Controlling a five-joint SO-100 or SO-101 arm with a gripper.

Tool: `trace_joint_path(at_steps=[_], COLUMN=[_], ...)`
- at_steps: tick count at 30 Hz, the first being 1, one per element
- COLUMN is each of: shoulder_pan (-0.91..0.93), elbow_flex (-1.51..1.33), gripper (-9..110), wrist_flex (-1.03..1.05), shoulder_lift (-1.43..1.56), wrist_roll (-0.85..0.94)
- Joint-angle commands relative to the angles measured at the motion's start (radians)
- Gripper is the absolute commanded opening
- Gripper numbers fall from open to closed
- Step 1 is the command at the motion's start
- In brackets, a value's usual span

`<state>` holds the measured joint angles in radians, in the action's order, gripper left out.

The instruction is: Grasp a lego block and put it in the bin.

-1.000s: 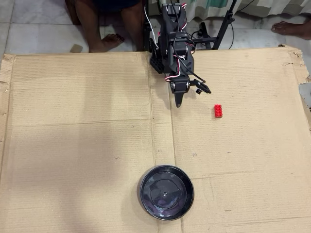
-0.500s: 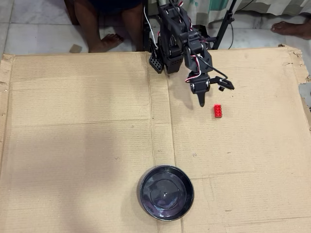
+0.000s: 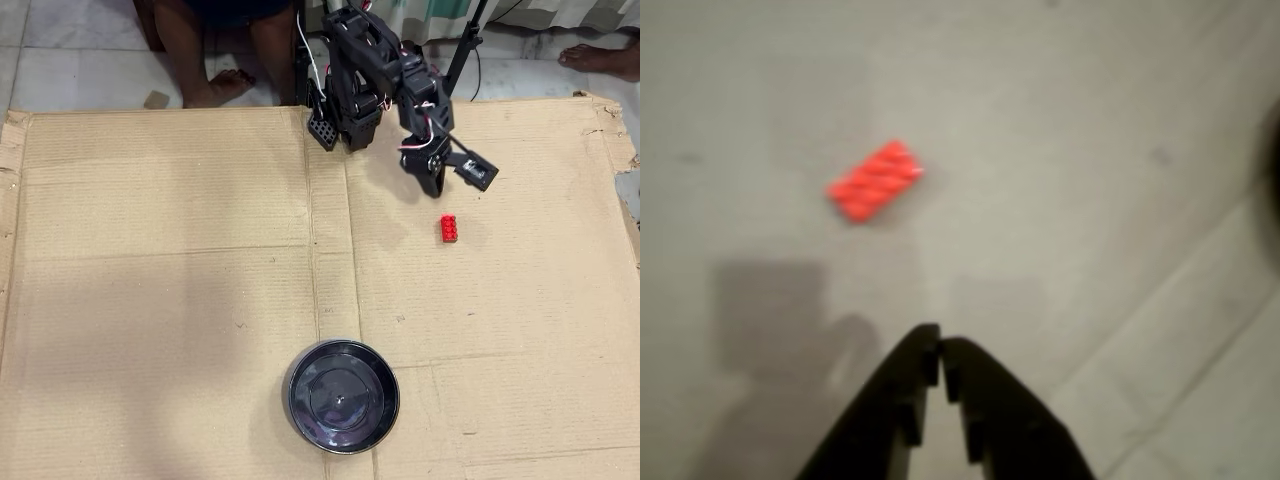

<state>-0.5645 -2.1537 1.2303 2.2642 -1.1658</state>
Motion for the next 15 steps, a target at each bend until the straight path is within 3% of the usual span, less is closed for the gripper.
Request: trace_joint_path(at_steps=[1,15], shoulder_pan=[-0.038,-0.206], elbow_flex=[0.089,0.101], gripper=[0,0], wrist_flex=[0.071,0.209], shoulder_lift=[0.000,-0.048], wrist_roll=[-0.126,-0.756])
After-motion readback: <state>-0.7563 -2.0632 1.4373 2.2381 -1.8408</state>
